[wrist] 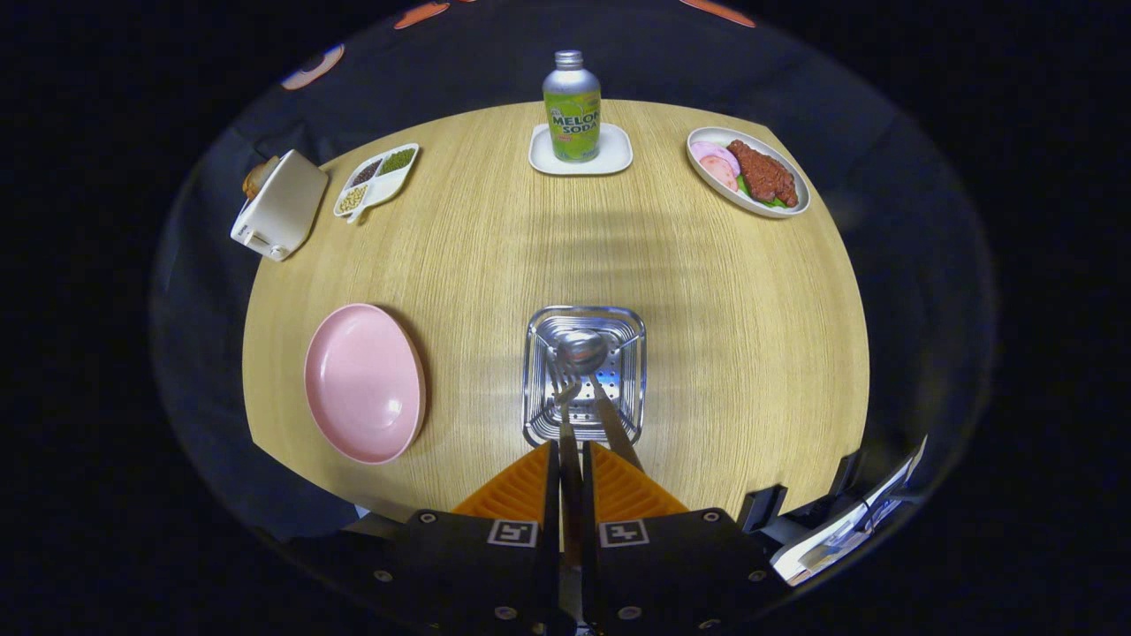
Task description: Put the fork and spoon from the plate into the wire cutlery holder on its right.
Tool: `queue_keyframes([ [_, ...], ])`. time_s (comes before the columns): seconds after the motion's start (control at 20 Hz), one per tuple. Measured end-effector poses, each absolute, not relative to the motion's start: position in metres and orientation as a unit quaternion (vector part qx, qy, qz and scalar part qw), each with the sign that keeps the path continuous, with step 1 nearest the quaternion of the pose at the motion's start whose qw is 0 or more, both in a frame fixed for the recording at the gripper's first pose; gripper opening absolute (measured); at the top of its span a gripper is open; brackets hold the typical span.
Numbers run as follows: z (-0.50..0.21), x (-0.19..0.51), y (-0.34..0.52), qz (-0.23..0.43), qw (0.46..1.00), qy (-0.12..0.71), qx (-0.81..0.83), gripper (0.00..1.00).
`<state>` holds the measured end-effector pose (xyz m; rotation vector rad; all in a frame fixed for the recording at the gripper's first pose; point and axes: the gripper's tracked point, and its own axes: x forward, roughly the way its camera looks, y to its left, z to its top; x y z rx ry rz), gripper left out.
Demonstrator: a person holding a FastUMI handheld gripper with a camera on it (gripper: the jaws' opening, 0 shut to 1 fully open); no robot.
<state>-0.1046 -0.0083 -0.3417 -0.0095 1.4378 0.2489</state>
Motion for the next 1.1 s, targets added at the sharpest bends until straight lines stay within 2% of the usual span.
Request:
queue_keyframes([
  [0.25, -0.316, -0.065, -0.001, 0.115, 0.811, 0.572, 0.039, 0.13],
  [0.35, -0.297, -0.045, 0.001, 0.117, 0.845, 0.519, 0.051, 0.2],
  [0.55, -0.25, -0.014, 0.004, 0.118, 0.897, 0.419, 0.083, 0.49],
  [0.7, -0.221, 0.003, 0.001, 0.108, 0.925, 0.355, 0.086, 0.78],
  [0.8, -0.196, 0.009, -0.003, 0.102, 0.94, 0.316, 0.085, 0.89],
  [0.9, -0.169, 0.017, -0.003, 0.098, 0.952, 0.276, 0.087, 0.93],
  [1.1, -0.126, 0.023, 0.0, 0.096, 0.972, 0.205, 0.071, 0.95],
])
